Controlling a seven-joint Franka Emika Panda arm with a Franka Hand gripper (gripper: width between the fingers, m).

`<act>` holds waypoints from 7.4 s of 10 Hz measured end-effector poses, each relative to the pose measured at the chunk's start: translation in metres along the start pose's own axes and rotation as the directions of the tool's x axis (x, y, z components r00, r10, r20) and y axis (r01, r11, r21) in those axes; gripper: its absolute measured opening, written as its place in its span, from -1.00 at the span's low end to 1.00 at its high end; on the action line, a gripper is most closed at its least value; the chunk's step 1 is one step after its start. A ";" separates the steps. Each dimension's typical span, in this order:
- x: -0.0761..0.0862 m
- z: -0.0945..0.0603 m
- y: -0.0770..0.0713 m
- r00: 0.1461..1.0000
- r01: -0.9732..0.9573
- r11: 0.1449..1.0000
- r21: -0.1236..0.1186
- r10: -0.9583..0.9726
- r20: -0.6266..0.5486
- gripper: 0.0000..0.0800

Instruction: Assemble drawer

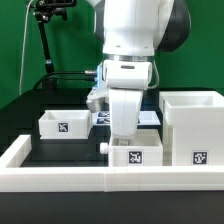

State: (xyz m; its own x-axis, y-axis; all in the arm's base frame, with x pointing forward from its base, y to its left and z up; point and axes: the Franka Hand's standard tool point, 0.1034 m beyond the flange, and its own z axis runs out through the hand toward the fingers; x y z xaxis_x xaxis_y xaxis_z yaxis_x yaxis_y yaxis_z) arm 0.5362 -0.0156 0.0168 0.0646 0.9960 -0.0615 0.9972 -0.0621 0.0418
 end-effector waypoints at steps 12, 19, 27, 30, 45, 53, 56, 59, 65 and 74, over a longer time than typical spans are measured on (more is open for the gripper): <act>0.010 0.006 0.002 1.000 0.009 1.000 0.002 -0.009 -0.007 -0.89; 0.017 0.005 0.004 1.000 0.004 1.000 0.018 -0.004 0.002 -0.89; 0.015 0.006 0.003 0.998 0.056 0.998 -0.010 -0.056 0.021 -0.89; 0.012 0.006 0.003 0.999 0.047 0.999 -0.011 -0.047 0.024 -0.89; 0.013 0.008 0.001 0.998 0.047 0.999 -0.013 -0.046 0.045 -0.89; 0.018 0.007 0.002 0.999 -0.014 0.999 -0.029 0.016 0.039 -0.89; 0.015 0.007 0.001 0.996 0.070 0.998 -0.006 -0.070 0.058 -0.89; 0.013 0.007 0.002 0.993 0.086 0.996 0.019 -0.087 0.079 -0.89; 0.022 0.007 0.001 0.996 0.042 0.999 0.015 -0.043 0.076 -0.89; 0.019 0.007 -0.002 0.996 -0.008 1.000 0.029 0.005 0.085 -0.89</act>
Offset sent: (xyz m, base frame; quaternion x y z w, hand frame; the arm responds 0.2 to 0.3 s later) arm 0.0074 0.0146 -0.0040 0.0003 0.0039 -0.0009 1.0000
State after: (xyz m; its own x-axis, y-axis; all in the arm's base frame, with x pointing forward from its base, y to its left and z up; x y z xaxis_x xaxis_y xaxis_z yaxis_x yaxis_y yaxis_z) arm 0.5358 0.0028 0.0081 0.0726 0.9866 -0.1463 0.9974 -0.0714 0.0138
